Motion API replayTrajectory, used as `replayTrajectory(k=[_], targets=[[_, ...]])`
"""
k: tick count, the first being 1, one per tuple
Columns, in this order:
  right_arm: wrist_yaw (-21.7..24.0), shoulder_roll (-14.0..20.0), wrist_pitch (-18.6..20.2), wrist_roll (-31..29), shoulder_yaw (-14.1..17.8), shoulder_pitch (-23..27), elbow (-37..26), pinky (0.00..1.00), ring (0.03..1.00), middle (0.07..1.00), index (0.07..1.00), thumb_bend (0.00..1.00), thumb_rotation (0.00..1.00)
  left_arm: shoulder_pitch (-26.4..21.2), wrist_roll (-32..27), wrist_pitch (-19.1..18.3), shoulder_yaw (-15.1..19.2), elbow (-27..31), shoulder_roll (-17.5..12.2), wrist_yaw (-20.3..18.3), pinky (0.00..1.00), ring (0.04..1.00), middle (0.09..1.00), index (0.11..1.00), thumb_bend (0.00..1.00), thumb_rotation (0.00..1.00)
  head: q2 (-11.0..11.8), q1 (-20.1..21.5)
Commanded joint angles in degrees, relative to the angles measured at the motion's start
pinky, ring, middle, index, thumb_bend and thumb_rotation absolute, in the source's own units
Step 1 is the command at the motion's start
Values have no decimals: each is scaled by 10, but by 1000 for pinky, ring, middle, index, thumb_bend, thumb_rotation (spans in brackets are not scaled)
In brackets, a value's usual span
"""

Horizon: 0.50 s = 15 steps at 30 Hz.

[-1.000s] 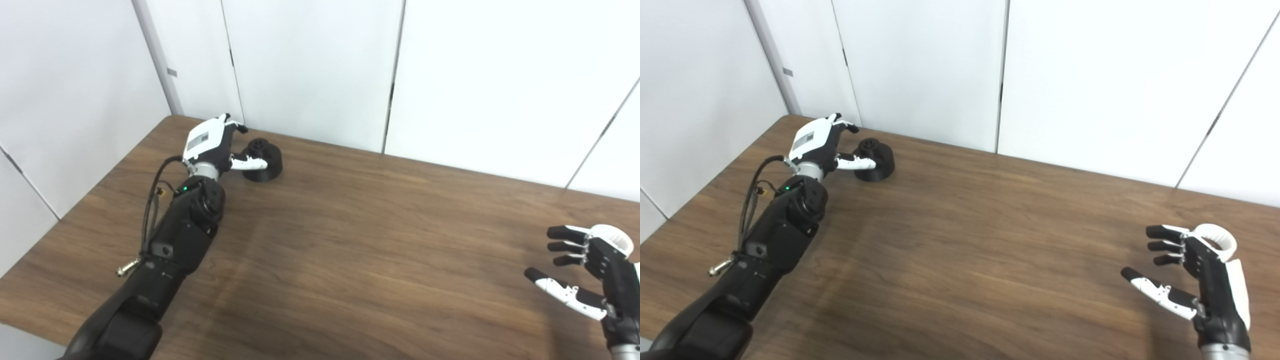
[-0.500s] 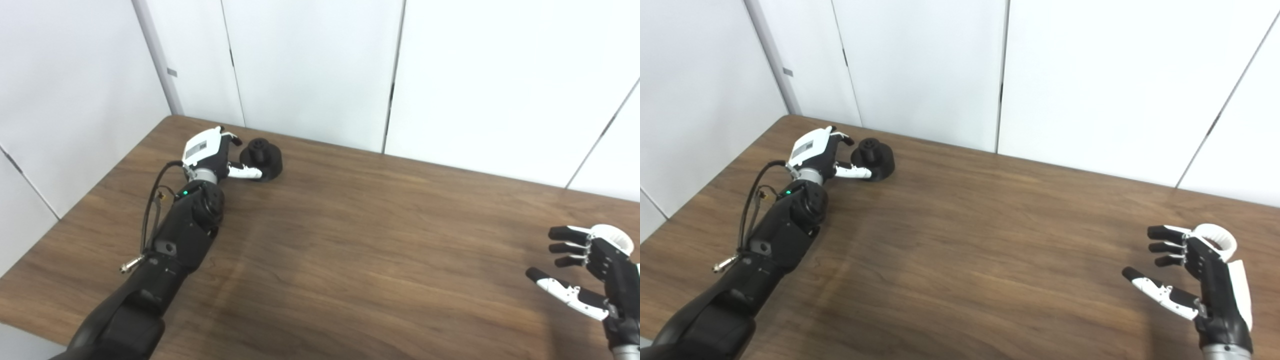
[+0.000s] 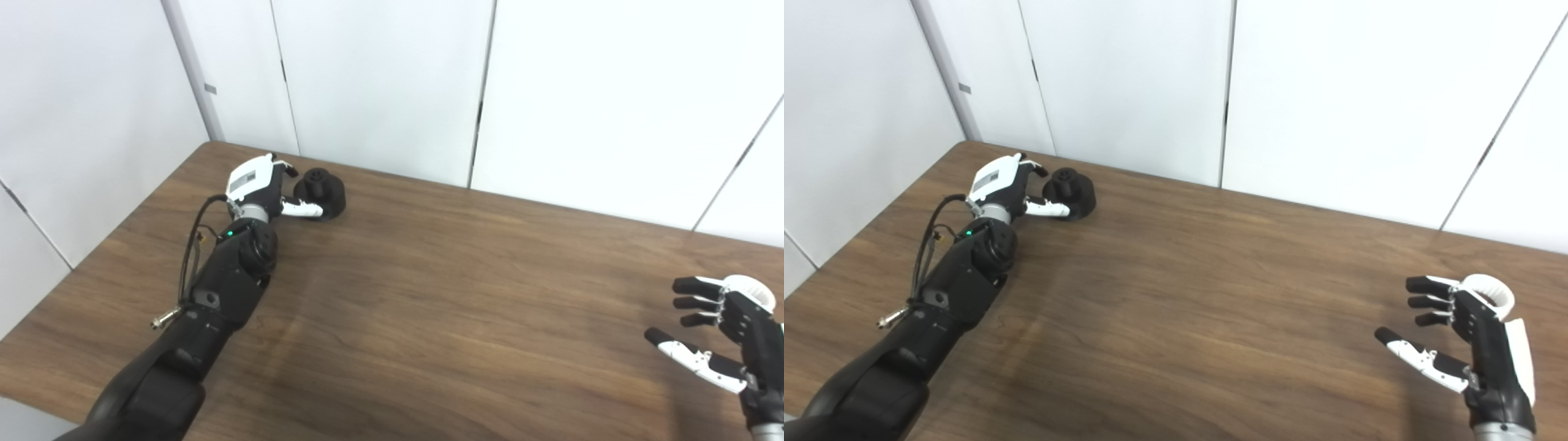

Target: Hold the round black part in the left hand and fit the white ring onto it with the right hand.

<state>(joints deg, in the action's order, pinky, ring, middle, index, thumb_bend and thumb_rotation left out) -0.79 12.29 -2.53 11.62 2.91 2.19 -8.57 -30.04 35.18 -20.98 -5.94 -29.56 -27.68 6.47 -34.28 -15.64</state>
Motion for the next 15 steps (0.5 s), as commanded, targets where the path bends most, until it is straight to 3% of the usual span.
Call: replayTrajectory(k=[1, 7, 9, 15], targets=[[-2, 3, -7, 0, 5, 11, -24, 524, 639, 673, 634, 589, 56, -34, -2, 14, 2, 0, -10, 20, 951, 1000, 984, 762, 1000, 383, -1, 0], [-5, 5, -14, 7, 5, 10, -21, 525, 644, 671, 628, 591, 62, -38, -11, 26, 1, -11, -4, 25, 947, 1000, 982, 756, 1000, 362, -3, 1], [-4, 5, -13, 7, 5, 9, -23, 520, 641, 668, 524, 523, 120, -38, -14, 31, 1, -13, -3, 25, 969, 1000, 984, 757, 1000, 364, -4, 2], [-7, 6, -25, 12, 5, 8, -20, 504, 632, 669, 497, 505, 133, -40, -16, 28, -5, -20, 0, 21, 994, 1000, 979, 765, 1000, 375, -7, 5]])
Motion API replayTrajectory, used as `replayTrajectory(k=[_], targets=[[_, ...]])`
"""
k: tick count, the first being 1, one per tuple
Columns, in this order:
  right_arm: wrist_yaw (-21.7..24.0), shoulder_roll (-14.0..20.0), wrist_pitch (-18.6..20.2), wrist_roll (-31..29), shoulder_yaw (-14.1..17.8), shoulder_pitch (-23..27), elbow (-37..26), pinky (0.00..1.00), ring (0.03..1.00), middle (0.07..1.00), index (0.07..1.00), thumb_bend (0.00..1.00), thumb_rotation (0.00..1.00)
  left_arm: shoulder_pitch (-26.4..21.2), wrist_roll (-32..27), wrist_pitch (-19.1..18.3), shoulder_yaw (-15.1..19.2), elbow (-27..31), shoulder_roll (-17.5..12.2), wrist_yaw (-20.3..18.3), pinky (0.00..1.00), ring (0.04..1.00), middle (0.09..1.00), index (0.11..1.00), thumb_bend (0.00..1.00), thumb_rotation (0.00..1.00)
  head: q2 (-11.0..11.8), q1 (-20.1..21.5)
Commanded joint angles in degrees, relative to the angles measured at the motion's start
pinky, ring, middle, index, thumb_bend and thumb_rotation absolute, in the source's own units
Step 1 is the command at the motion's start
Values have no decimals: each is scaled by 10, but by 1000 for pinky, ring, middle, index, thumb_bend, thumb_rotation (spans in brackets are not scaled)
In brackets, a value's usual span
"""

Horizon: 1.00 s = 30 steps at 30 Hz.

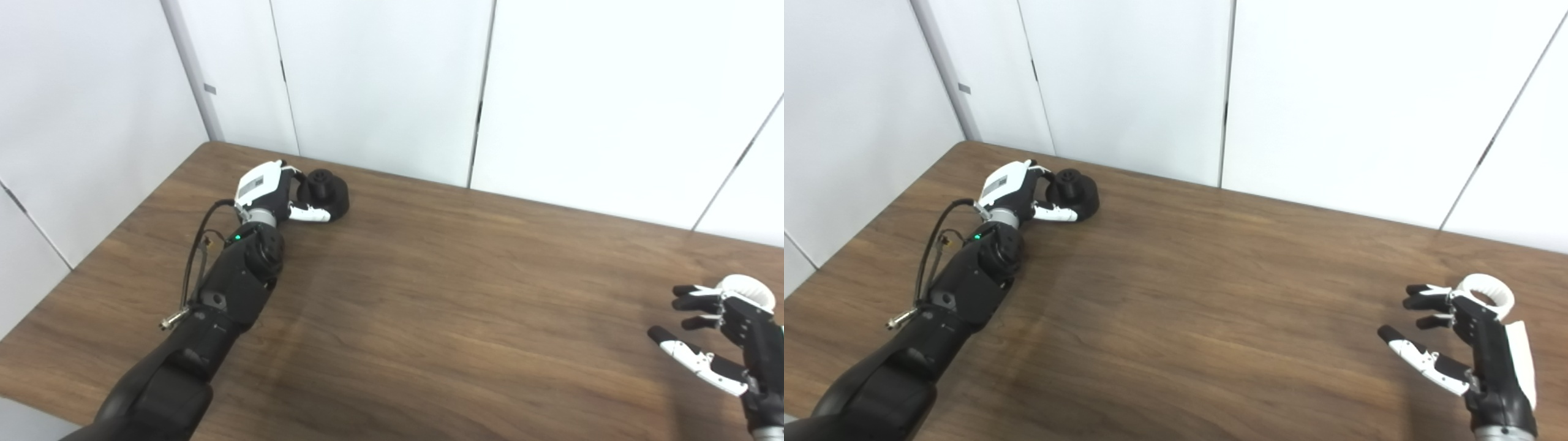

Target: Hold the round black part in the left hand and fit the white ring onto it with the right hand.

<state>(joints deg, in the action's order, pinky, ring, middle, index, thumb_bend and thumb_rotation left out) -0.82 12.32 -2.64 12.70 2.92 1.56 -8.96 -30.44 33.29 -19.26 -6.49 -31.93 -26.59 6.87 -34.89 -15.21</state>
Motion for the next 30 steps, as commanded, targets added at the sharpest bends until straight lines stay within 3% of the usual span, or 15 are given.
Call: replayTrajectory(k=[1, 10, 18, 27, 30], targets=[[-7, 5, -24, 2, 5, 14, -16, 501, 630, 670, 496, 505, 133, -35, 1, 12, 1, 2, -10, 18, 994, 1000, 977, 764, 1000, 372, -1, 1], [-8, 5, -31, 1, 5, 13, -15, 493, 627, 676, 495, 505, 133, -39, 6, 12, -8, -13, -7, 23, 980, 1000, 974, 761, 1000, 394, -5, 4], [-4, 5, -24, -5, 6, 10, -20, 491, 625, 682, 495, 505, 133, -40, -7, 41, -5, -32, -3, 38, 1000, 1000, 964, 735, 1000, 360, -7, 5], [-2, 6, -18, -6, 5, 8, -23, 498, 629, 683, 494, 505, 135, -30, -40, 94, 10, -38, 3, 57, 1000, 987, 916, 635, 988, 226, -9, 4], [-2, 6, -13, -3, 5, 7, -27, 493, 627, 681, 494, 505, 134, -26, -46, 96, 13, -35, 5, 59, 1000, 966, 897, 584, 967, 201, -11, 4]])
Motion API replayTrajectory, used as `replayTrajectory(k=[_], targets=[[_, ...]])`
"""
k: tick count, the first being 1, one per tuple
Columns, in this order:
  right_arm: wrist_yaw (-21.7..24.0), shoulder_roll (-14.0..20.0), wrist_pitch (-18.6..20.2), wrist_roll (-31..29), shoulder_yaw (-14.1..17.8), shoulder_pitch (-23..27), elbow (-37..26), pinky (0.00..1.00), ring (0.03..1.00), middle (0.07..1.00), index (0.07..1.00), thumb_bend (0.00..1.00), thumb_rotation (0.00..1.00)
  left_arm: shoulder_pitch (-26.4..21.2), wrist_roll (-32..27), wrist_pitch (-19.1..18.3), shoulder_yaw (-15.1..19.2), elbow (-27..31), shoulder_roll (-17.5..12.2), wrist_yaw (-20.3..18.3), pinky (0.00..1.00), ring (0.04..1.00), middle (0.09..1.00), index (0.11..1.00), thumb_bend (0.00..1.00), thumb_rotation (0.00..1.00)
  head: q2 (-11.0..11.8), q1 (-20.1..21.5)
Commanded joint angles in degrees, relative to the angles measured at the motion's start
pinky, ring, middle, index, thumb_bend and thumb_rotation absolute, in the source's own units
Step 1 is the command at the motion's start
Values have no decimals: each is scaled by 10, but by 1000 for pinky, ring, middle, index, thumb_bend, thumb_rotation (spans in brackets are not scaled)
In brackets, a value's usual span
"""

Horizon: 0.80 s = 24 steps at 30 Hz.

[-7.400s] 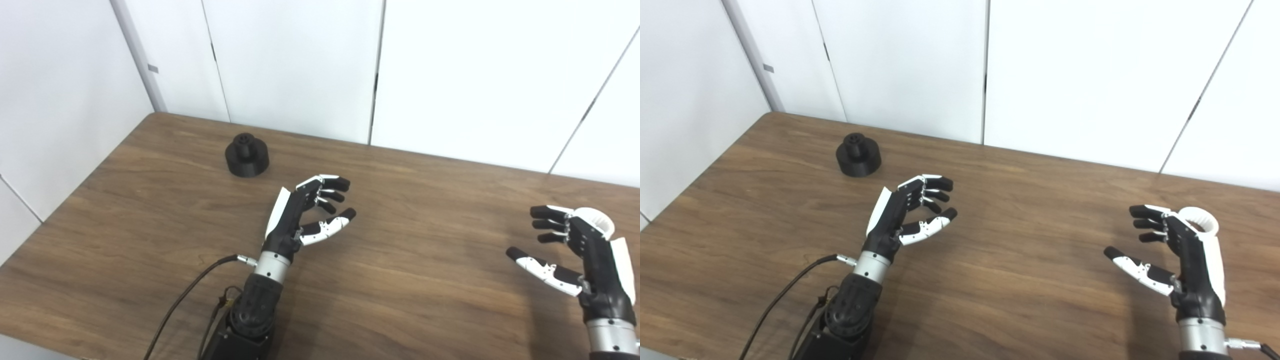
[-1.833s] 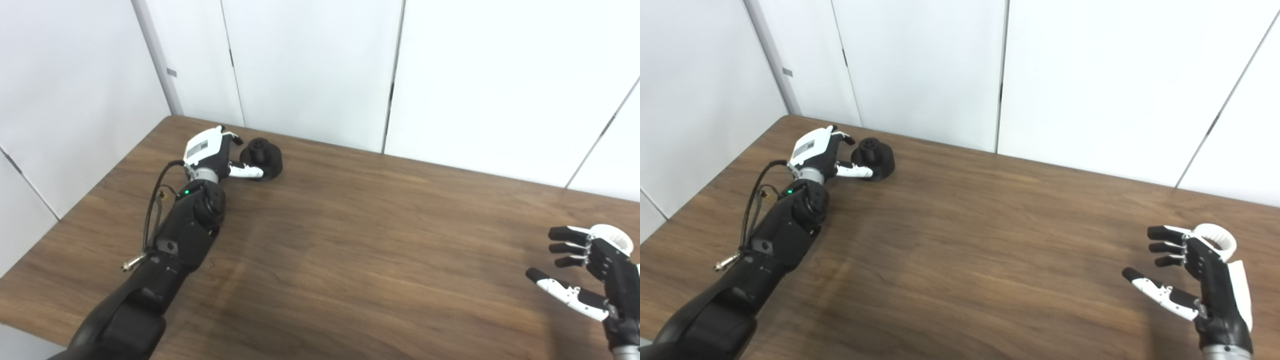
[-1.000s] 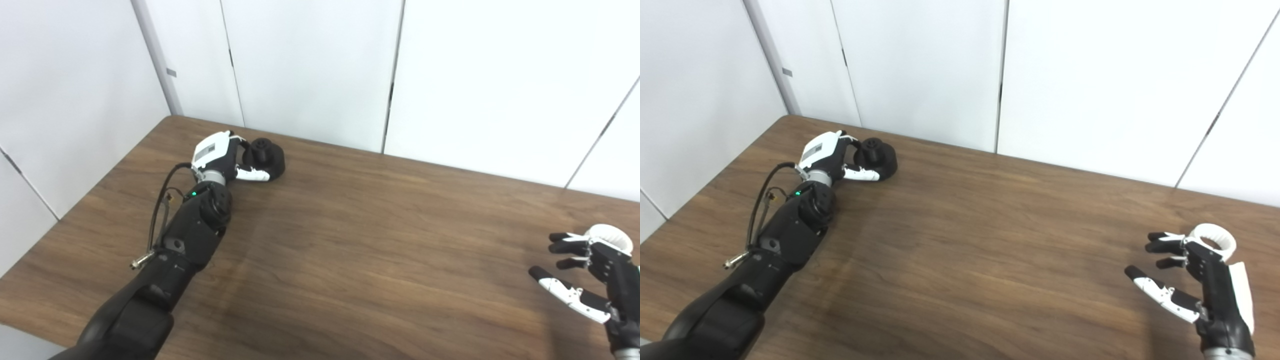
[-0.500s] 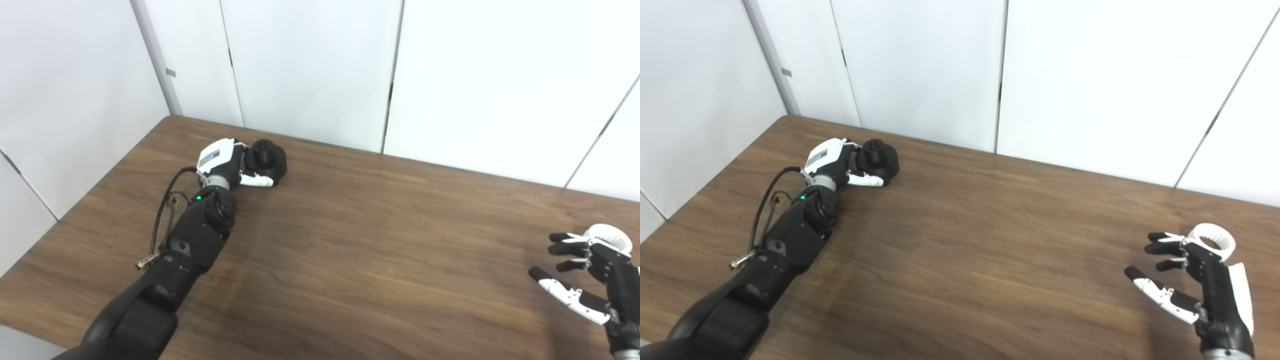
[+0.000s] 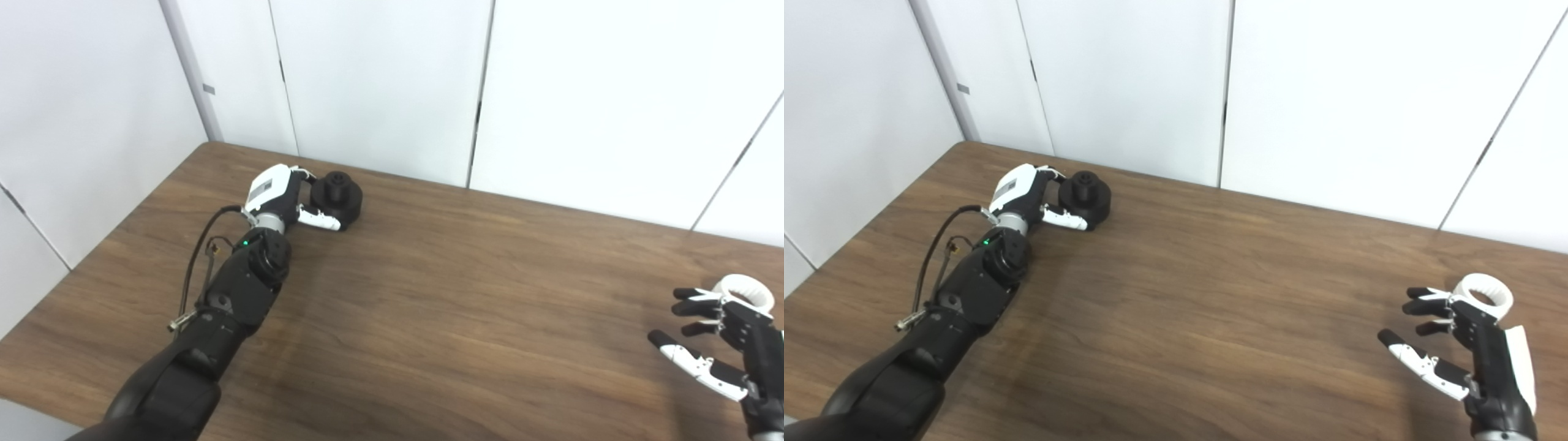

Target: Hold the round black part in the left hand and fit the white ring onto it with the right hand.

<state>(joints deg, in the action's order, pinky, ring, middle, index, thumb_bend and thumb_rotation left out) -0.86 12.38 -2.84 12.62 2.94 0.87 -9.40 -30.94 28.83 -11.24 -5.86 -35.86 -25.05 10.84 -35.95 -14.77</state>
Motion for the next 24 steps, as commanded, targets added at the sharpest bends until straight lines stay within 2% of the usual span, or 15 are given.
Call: replayTrajectory(k=[1, 4, 5, 6, 8, 15, 16, 20, 24], targets=[[-1, 5, -11, -3, 5, 14, -24, 491, 626, 680, 494, 505, 134, -20, -3, 16, 7, 7, -10, 19, 990, 957, 890, 568, 960, 195, -1, 0], [-1, 6, -15, -3, 5, 15, -21, 492, 627, 679, 494, 505, 134, -17, -8, 19, 10, 10, -8, 19, 984, 948, 880, 538, 947, 176, -1, 0], [-1, 6, -16, -4, 5, 15, -20, 495, 628, 678, 494, 505, 134, -15, -12, 22, 12, 11, -7, 18, 994, 952, 881, 509, 697, 114, -1, 0], [0, 7, -15, -4, 5, 15, -21, 496, 629, 677, 494, 505, 134, -14, -13, 22, 13, 13, -6, 17, 997, 953, 882, 499, 613, 92, -1, 0], [0, 6, -13, -4, 5, 15, -22, 497, 630, 678, 494, 505, 134, -11, -15, 20, 13, 19, -7, 12, 1000, 956, 886, 490, 543, 74, -3, 0], [1, 6, -6, -3, 5, 15, -25, 504, 633, 680, 494, 505, 134, 3, -15, 28, 1, 41, -10, -8, 998, 973, 892, 489, 524, 67, -3, 0], [2, 6, -6, -4, 5, 16, -24, 504, 633, 681, 494, 505, 134, 3, -13, 30, -2, 39, -10, -8, 960, 961, 887, 488, 524, 67, -4, 0], [3, 6, -8, -3, 4, 18, -24, 503, 630, 681, 494, 504, 135, 12, -17, 52, -14, 46, -13, -24, 939, 965, 897, 488, 524, 68, -4, 1], [2, 6, -12, -1, 4, 20, -21, 501, 626, 676, 494, 504, 134, 24, -22, 85, -20, 54, -10, -34, 958, 993, 898, 487, 524, 67, -4, 2]])
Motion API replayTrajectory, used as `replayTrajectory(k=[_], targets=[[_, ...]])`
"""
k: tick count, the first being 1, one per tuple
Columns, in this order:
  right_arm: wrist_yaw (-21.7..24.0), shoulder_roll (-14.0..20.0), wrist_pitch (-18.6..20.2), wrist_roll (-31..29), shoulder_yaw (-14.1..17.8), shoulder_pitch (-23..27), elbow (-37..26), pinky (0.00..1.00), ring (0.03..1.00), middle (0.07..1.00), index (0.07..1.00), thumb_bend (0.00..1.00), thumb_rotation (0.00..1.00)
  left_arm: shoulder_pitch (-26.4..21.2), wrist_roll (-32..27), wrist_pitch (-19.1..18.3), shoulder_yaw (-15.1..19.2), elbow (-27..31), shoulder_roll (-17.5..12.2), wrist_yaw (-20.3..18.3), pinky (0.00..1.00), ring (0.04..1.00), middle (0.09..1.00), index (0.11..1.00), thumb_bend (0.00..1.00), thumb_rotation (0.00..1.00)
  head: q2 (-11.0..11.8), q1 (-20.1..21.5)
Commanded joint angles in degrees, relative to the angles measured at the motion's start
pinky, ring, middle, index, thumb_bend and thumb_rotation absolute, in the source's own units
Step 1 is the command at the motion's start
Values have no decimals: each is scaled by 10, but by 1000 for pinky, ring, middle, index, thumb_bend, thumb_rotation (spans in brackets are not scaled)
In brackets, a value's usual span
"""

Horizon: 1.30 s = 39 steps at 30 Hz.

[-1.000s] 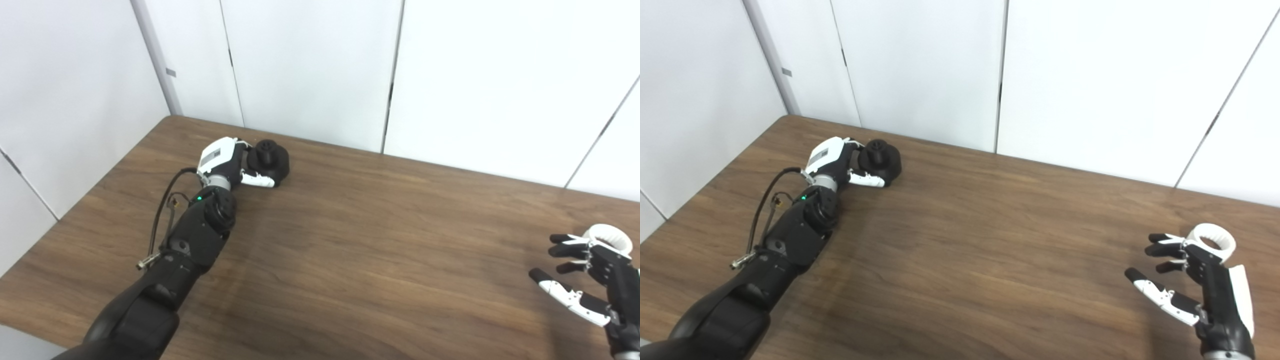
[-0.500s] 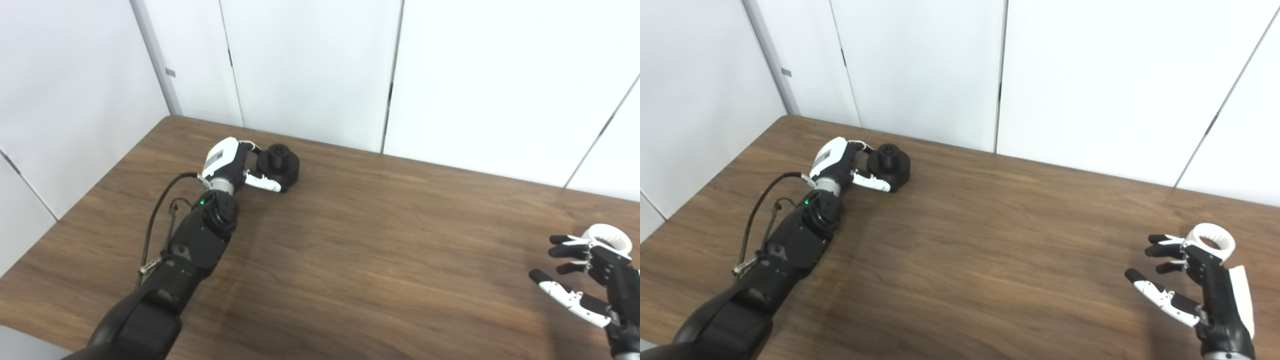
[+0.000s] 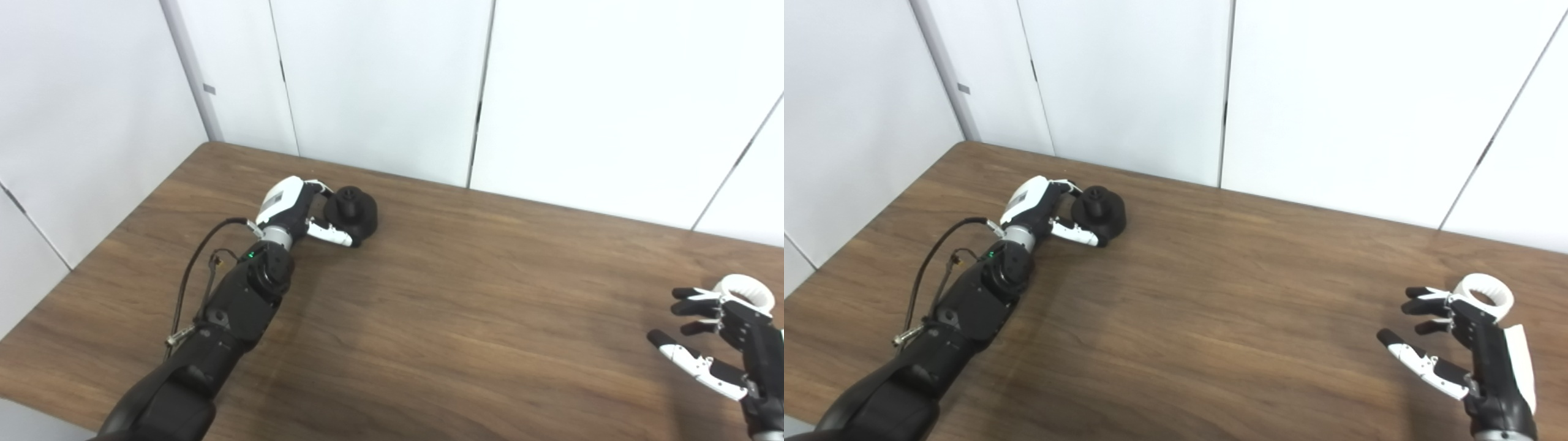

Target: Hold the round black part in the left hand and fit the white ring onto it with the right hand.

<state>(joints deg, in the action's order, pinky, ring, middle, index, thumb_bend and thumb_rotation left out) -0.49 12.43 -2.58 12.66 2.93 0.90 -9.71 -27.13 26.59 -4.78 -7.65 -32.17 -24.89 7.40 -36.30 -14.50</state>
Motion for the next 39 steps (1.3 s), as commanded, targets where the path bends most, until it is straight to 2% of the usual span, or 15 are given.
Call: replayTrajectory(k=[1, 11, 16, 21, 29, 33, 39], targets=[[-2, 5, -13, -2, 4, 20, -18, 504, 627, 676, 494, 504, 135, -12, -1, 22, -4, 21, -11, -6, 958, 994, 898, 487, 524, 67, 0, 0], [-2, 3, -11, -1, 3, 21, -21, 502, 627, 679, 494, 504, 135, 20, -10, 69, -40, 72, -5, -87, 987, 1000, 938, 488, 523, 70, 0, 2], [-3, 4, -13, 3, 2, 21, -19, 500, 627, 679, 494, 504, 135, 31, -8, 101, -57, 78, 0, -98, 961, 1000, 940, 488, 522, 71, 0, 2], [-2, 3, -5, 6, 1, 21, -27, 500, 628, 678, 494, 504, 133, 47, -4, 97, -76, 113, 6, -127, 998, 1000, 952, 488, 522, 74, -5, 7], [-3, 0, 0, 16, 0, 22, -29, 495, 624, 677, 494, 504, 133, 63, -20, 111, -106, 145, 14, -183, 1000, 1000, 965, 488, 522, 74, -7, 15], [-1, -2, -1, 13, 0, 22, -32, 497, 628, 678, 494, 503, 132, 68, -25, 105, -122, 165, 20, -213, 1000, 1000, 972, 488, 522, 75, -8, 16], [-1, -1, 0, 21, -4, 22, -35, 506, 629, 679, 494, 503, 130, 74, -20, 118, -146, 184, 31, -230, 1000, 1000, 968, 488, 522, 75, -8, 17]])
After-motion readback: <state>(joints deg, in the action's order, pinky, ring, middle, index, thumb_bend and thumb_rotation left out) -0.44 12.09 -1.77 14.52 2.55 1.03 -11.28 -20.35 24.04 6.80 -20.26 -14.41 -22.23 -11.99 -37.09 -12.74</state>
